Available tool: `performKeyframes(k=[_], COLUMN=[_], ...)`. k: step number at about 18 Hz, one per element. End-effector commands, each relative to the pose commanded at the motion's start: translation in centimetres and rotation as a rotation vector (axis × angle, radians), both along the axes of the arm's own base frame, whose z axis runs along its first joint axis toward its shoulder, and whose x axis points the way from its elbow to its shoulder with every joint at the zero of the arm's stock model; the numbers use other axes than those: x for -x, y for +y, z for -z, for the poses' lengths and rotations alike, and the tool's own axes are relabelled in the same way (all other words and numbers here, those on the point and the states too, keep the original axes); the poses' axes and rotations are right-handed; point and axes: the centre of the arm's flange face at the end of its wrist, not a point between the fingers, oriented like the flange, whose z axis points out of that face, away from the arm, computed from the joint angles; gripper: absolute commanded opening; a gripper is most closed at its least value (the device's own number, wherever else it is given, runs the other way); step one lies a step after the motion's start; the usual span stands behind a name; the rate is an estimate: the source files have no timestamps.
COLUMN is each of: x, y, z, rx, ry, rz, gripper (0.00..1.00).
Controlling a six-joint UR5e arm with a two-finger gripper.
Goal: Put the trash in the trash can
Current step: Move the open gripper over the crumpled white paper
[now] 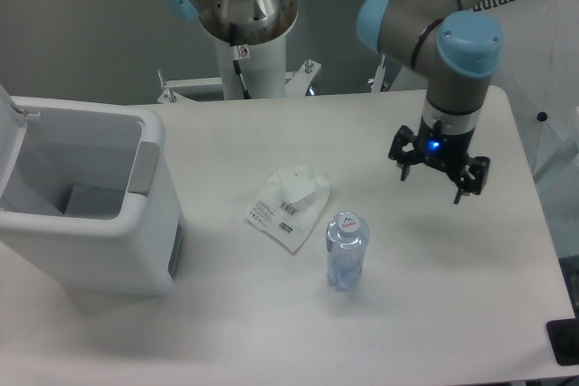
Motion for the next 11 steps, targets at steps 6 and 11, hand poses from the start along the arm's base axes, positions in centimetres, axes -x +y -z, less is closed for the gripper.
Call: performKeyframes(k=[6, 11], x=[-4.9, -9.8], y=[-0.7, 1.2], z=[1.9, 2.6], rx=[0.027, 0.047], ry=[-0.051, -0.071], rz=[0.05, 0.132], gripper=[1.0, 1.0])
